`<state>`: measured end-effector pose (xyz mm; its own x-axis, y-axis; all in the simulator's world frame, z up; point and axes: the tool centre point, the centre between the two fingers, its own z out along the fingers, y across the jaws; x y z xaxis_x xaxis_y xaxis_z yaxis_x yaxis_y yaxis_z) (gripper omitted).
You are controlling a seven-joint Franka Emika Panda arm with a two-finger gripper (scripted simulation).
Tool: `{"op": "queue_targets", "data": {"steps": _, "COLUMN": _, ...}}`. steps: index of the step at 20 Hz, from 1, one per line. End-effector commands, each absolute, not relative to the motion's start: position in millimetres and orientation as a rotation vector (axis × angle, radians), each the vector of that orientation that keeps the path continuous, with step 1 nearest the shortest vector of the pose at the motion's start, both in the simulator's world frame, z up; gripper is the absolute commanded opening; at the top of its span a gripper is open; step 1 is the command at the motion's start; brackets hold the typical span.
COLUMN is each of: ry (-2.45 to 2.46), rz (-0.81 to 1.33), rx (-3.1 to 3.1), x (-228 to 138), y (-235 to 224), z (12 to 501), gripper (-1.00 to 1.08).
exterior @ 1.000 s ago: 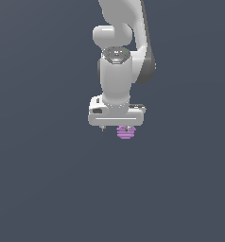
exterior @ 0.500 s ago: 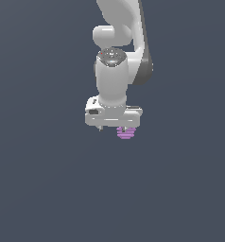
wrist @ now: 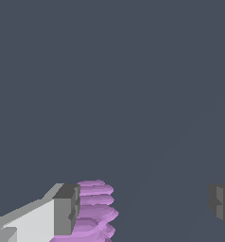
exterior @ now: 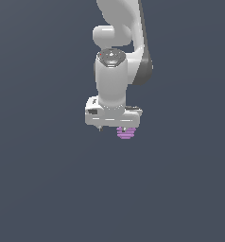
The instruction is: Pick up the object and move it to a goal position.
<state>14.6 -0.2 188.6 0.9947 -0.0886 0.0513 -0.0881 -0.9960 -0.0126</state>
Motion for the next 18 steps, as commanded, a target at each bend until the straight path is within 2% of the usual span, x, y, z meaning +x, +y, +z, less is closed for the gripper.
{"op": "queue_targets", "data": {"steps": 1, "ry": 0.169, "rz": -0.08, "rx": -3.125, "x": 14, "y": 1, "z": 188, "gripper": 1.0}}
{"op": "queue_targets", "data": {"steps": 18, "ry": 0.667, "rz": -0.058, "rx": -3.055, "x": -4, "y": 20, "z": 178, "gripper": 1.0}}
